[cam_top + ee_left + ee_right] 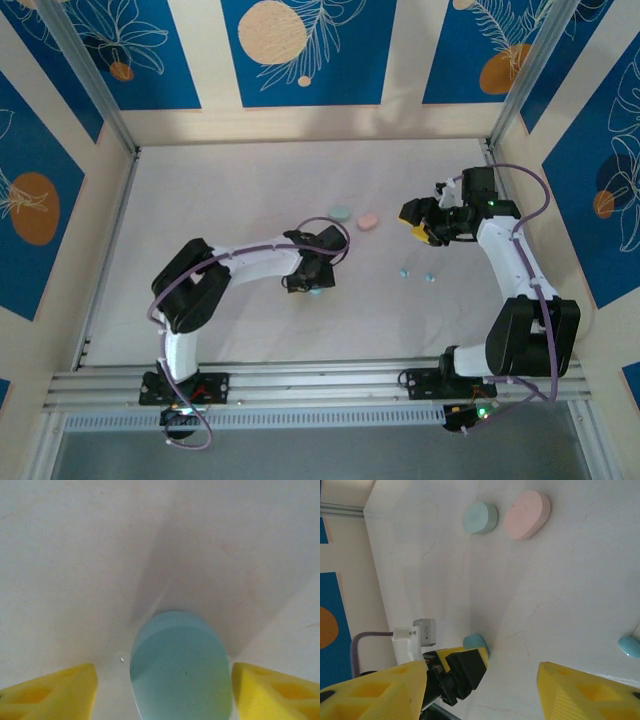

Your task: Insert the wireless bluetooth earbuds into the charging case

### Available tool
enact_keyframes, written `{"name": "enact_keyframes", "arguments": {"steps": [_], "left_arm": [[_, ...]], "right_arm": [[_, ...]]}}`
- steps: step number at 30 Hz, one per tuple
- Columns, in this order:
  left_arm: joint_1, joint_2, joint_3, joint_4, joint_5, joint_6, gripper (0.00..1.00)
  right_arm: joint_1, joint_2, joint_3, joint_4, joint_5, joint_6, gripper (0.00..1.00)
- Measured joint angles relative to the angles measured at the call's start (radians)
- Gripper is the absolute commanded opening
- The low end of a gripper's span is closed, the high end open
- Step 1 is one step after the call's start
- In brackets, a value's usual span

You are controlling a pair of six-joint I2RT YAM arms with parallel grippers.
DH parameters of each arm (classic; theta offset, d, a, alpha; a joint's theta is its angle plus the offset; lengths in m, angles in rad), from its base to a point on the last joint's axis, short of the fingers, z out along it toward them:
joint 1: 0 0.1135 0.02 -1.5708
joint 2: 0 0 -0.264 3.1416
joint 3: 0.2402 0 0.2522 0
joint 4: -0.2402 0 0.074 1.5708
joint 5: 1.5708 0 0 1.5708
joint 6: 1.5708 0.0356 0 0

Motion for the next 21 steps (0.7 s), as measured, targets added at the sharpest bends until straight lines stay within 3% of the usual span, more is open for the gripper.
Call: {"name": "enact_keyframes", "arguments": {"steps": [8, 21], "left_arm": [[0.0, 0.013, -0.008, 0.001, 0.0, 0.099, 0.54], [0.0, -0.061, -0.119, 0.101, 0.042, 0.538, 0.53]], "right_arm": [[0.0, 0.024, 0.0, 0.007, -0.005, 0.007, 0.61], [0.003, 0.054, -0.013, 0.033, -0.019, 0.014, 0.6]]}}
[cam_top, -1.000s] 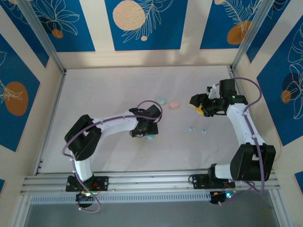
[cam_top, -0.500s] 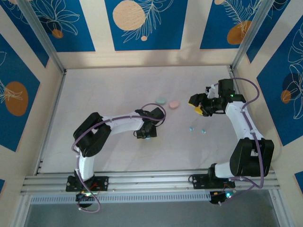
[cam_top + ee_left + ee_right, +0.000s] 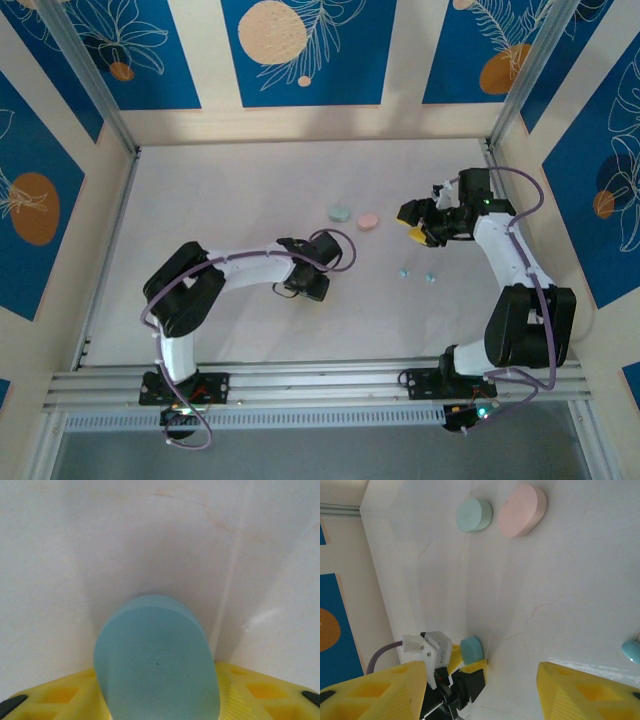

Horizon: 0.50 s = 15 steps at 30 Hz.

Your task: Insert the wireless bluetooth earbuds into the charging case

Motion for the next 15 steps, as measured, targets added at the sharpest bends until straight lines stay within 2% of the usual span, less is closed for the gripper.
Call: {"name": "enact_keyframes", "arguments": {"steps": [8, 15], "left_arm": [[0.0, -0.041, -0.054, 0.036, 0.018, 0.216, 0.56], [0.016, -0.174, -0.147, 0.06, 0.026, 0.303, 0.77]], "right_arm": [[0.039, 0.013, 0.001, 0.012, -0.015, -0.001, 0.6], [0.085, 0.039, 0.004, 0.036, -0.014, -0.022, 0.59]]}}
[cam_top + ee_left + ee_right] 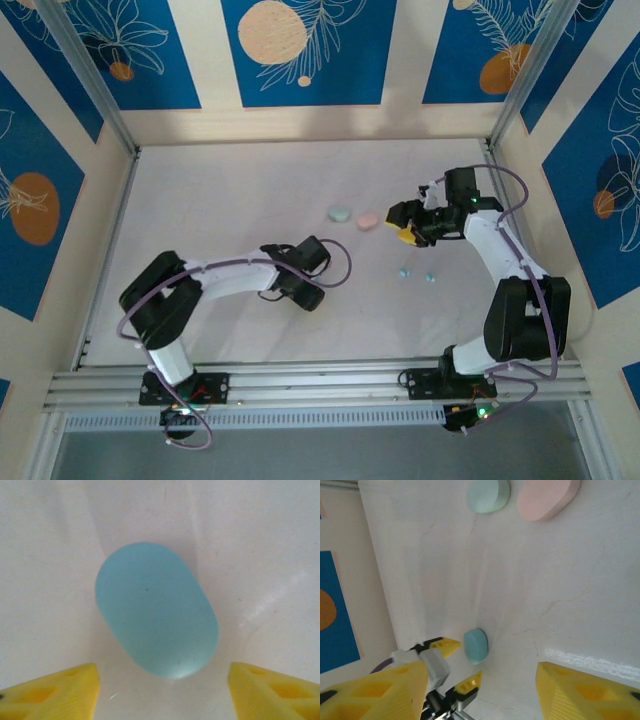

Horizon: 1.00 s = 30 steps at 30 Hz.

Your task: Insert the wireless bluetooth earbuds into the charging case

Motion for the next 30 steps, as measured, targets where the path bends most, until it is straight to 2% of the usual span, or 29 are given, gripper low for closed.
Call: {"name": "enact_keyframes", "arguments": {"steps": [5, 11, 18, 22, 27, 30], "left_arm": [[0.019, -0.177, -0.092, 0.077, 0.026, -0.01, 0.9], [0.082, -0.422, -0.243, 0.195, 0.031, -0.093, 0.92], [0.239, -0.674, -0.362, 0.232, -0.002, -0.23, 0.93], [0.304, -0.732, -0.38, 0.232, -0.011, -0.274, 0.93], [0.339, -0.737, -0.393, 0.218, -0.018, -0.298, 0.94], [0.35, -0.739, -0.397, 0.197, -0.027, -0.303, 0.94]], "right_arm": [[0.076, 0.003, 0.033, 0.021, 0.033, -0.109, 0.59], [0.203, 0.004, 0.05, 0.08, 0.105, -0.34, 0.59], [0.426, 0.053, 0.05, 0.095, 0.194, -0.841, 0.59], [0.527, 0.165, 0.055, 0.06, 0.259, -1.117, 0.59], [0.565, 0.296, 0.098, 0.062, 0.311, -1.315, 0.6], [0.604, 0.346, 0.109, 0.092, 0.348, -1.375, 0.6]]}}
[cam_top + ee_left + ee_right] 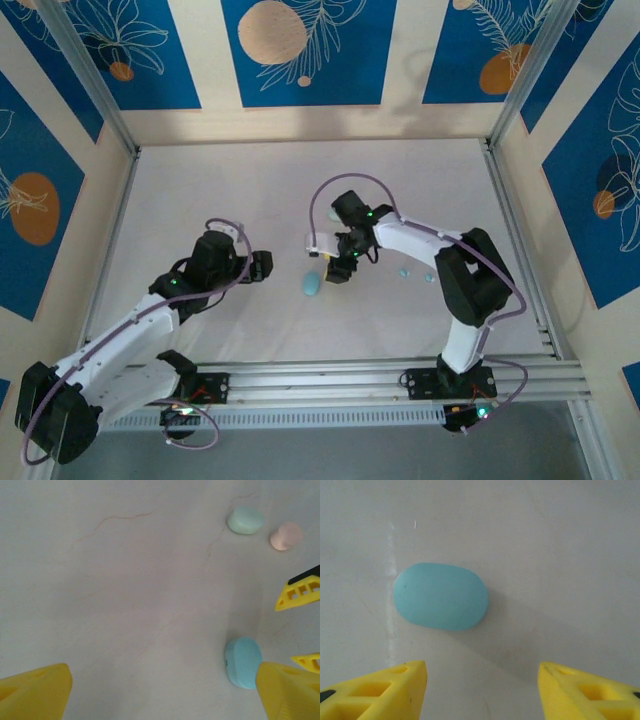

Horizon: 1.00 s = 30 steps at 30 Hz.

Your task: Insert the wireless bluetooth earbuds into the charging case

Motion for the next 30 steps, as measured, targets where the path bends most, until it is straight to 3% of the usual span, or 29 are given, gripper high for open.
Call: {"name": "enact_keyframes", "arguments": {"steps": [19, 30], "left_arm": [[0.043, -0.061, -0.025, -0.031, -0.016, -0.015, 0.95], [0.043, -0.033, -0.025, -0.018, -0.005, -0.019, 0.95]], "right_arm": [[0.076, 0.058, -0.003, 0.079, 0.031, -0.089, 0.61], [0.053, -0.023, -0.03, 0.076, 0.022, -0.073, 0.63]]}}
